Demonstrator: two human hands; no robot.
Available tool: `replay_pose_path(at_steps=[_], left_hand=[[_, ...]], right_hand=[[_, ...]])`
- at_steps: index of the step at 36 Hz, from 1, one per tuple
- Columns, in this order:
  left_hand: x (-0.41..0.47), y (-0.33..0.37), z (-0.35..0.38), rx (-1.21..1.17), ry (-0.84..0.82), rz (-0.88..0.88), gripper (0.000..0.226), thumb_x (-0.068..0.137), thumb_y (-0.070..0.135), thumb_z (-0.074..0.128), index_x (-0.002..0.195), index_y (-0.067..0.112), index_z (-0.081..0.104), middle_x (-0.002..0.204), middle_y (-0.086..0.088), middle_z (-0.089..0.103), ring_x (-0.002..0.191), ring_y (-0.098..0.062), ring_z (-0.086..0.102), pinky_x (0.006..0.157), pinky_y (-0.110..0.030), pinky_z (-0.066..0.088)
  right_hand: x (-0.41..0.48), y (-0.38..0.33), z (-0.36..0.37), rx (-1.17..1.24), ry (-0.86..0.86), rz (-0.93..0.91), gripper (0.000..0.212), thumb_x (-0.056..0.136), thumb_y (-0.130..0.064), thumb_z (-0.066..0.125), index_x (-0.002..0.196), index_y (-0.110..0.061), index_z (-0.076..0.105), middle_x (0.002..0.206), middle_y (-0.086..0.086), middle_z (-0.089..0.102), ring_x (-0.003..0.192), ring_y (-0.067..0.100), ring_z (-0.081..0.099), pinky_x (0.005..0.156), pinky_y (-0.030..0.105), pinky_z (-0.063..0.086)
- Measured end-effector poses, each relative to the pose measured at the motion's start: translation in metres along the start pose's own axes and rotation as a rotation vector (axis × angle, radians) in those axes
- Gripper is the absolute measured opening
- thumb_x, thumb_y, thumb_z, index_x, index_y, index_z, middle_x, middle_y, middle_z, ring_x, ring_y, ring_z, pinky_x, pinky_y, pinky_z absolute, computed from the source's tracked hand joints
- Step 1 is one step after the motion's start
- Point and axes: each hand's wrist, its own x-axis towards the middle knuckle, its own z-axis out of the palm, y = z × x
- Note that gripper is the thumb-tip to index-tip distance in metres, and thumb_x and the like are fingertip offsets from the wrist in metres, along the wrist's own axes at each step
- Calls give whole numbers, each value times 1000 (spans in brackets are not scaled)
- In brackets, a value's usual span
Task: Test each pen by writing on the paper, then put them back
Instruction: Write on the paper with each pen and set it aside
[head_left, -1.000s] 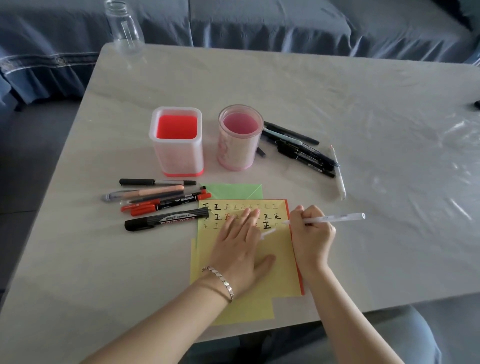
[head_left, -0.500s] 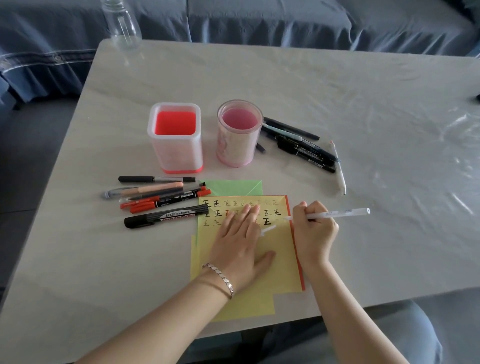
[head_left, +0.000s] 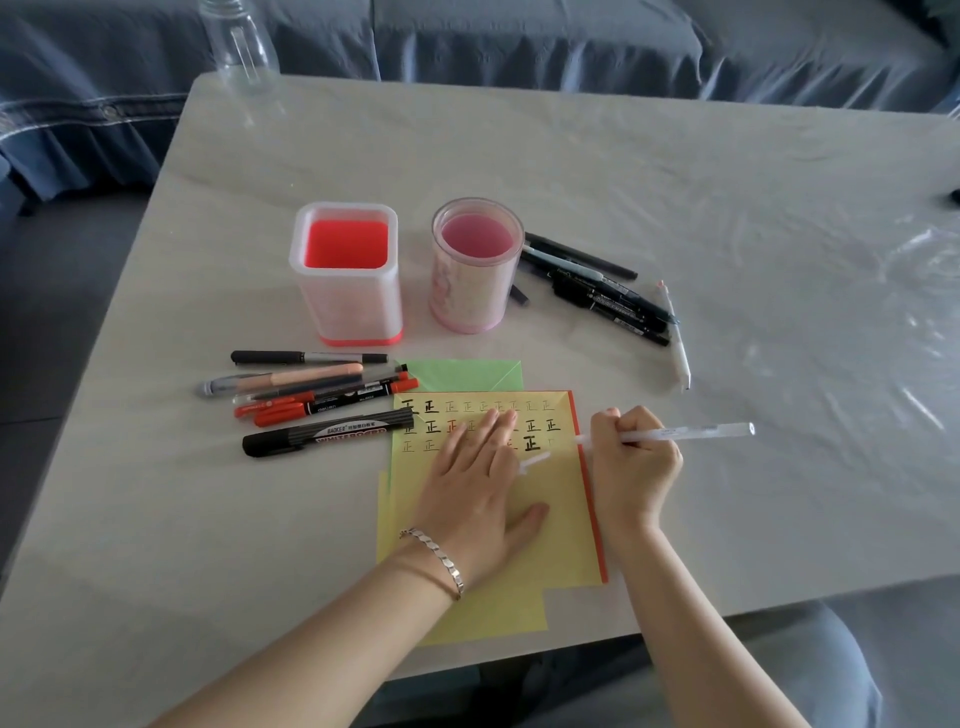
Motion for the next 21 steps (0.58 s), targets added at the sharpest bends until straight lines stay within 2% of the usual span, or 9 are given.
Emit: replay_pose_path(at_steps=[3, 10, 12, 15, 18, 21], left_hand=[[0, 0, 0, -6, 3, -3, 49, 81, 52, 39, 107, 10, 46, 136, -12, 48, 129, -26, 42, 106, -39, 19], [0, 1, -1, 9, -2, -4, 46, 79, 51, 39, 94, 11, 57, 135, -14, 49, 127, -27, 44, 104, -39, 20], [1, 1, -1, 6, -5, -7, 46, 79, 51, 39, 92, 11, 57, 135, -14, 50, 127, -27, 44, 104, -39, 19], [1, 1, -2, 9, -13, -10, 44, 78, 51, 38, 87, 12, 58, 134, -14, 50, 127, -27, 45, 104, -39, 20], [1, 1, -2, -1, -23, -12, 45, 78, 52, 38, 85, 12, 58, 134, -14, 50, 126, -27, 45, 103, -40, 20], [1, 1, -2, -7, -43, -23, 44, 78, 53, 38, 83, 15, 58, 135, -12, 50, 127, -25, 44, 103, -39, 20]], right_hand=[[0, -1, 1, -42, -50, -37, 46, 83, -7, 59, 47, -13, 32, 38, -5, 31, 43, 9, 30, 42, 16, 24], [-5, -2, 1, -74, -37, -121, 37, 75, -16, 52, 50, 0, 30, 46, 1, 24, 50, 12, 24, 44, 19, 21], [-7, -2, -1, -76, -55, -137, 35, 74, -15, 51, 49, -2, 29, 46, 0, 24, 49, 12, 23, 44, 19, 21], [-7, -2, -5, -81, -39, -103, 37, 73, -15, 50, 48, -16, 24, 40, -4, 27, 46, 11, 24, 43, 17, 21], [-8, -1, -8, -70, -44, -86, 43, 77, -8, 54, 49, -17, 22, 41, -6, 30, 45, 10, 24, 43, 17, 20], [-9, -2, -16, -81, 3, -41, 42, 79, 4, 55, 50, -8, 28, 44, -6, 22, 45, 10, 25, 42, 16, 21]])
